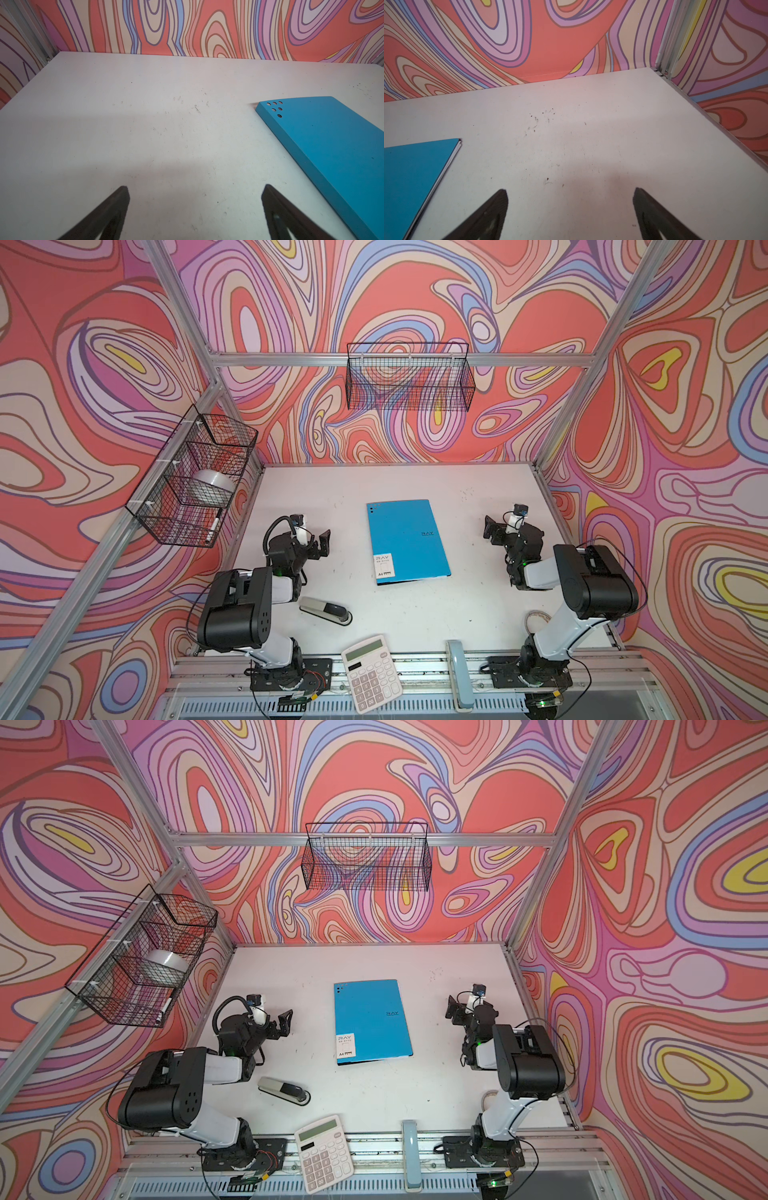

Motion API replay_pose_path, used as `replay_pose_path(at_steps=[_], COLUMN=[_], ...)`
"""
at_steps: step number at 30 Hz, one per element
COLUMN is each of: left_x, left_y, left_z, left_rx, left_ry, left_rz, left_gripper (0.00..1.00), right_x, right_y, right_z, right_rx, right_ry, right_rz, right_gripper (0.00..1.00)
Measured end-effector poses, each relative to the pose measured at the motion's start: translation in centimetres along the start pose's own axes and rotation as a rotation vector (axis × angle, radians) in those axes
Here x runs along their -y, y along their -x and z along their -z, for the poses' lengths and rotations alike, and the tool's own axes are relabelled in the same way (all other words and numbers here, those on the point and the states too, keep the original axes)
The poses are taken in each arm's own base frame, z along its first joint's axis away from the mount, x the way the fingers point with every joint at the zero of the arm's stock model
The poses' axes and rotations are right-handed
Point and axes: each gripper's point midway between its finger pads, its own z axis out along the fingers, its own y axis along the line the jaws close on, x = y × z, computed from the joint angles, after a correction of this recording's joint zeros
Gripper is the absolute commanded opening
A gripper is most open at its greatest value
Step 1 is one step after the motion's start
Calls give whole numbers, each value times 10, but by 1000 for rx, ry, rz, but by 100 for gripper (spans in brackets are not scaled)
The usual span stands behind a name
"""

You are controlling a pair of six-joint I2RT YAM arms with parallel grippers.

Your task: Put the files into the folder

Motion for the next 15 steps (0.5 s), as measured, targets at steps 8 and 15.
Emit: replay_pose_path(at_steps=[8, 15], left_x=[0, 2], left_y=[-1, -5], left_z=[0, 0], left_rx=[-3, -18], left_ry=[0, -6], left_rz=[0, -2], left_gripper=[100, 100], right_x=[0, 0], right_y=[-1, -1], right_z=[0, 0], right_rx=[-4, -4], right_ry=[0, 0], right_rz=[0, 0], right_gripper=[99, 98])
